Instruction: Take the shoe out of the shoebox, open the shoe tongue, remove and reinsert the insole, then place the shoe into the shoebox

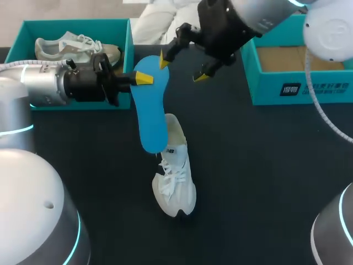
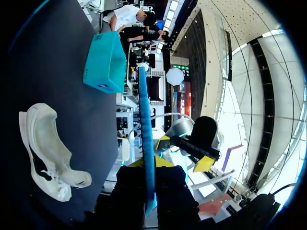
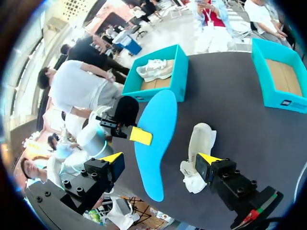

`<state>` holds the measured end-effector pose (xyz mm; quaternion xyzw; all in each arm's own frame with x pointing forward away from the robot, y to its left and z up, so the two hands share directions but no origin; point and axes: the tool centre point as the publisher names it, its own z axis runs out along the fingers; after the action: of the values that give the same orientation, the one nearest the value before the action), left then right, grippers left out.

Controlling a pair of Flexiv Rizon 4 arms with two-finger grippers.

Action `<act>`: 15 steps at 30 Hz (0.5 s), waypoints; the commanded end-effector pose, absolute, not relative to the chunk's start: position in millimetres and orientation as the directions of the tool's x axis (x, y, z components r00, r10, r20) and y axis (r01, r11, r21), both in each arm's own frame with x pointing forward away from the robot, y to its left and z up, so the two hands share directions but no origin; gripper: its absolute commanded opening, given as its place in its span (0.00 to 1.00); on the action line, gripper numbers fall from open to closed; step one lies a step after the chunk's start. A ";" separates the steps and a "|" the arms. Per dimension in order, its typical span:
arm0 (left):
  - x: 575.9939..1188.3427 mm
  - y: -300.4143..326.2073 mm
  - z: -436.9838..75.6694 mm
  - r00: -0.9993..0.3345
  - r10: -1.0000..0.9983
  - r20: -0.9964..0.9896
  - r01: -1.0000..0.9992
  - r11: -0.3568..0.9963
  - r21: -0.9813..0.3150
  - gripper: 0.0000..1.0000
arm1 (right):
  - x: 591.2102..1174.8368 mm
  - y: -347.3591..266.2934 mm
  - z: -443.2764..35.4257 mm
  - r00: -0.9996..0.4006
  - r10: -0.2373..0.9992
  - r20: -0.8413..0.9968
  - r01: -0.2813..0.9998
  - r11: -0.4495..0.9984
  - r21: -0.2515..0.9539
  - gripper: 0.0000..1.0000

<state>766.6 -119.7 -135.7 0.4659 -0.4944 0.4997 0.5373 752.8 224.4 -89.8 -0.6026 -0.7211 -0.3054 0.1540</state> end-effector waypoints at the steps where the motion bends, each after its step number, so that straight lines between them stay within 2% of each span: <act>1: 765.3 -119.1 -135.5 0.011 0.076 0.997 -0.998 0.063 0.006 0.00 | 753.5 229.2 -97.0 -0.266 0.434 0.861 0.964 0.110 0.242 1.00; 15: 765.3 -119.1 -135.5 0.011 0.076 0.997 -0.998 0.063 0.006 0.00 | 744.1 239.7 -115.8 -0.250 0.252 0.935 0.968 0.094 0.234 1.00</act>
<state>766.6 -119.6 -135.7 0.4659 -0.4944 0.4998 0.5373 745.8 239.8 -109.7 -0.5478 -0.6874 -0.3884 0.2768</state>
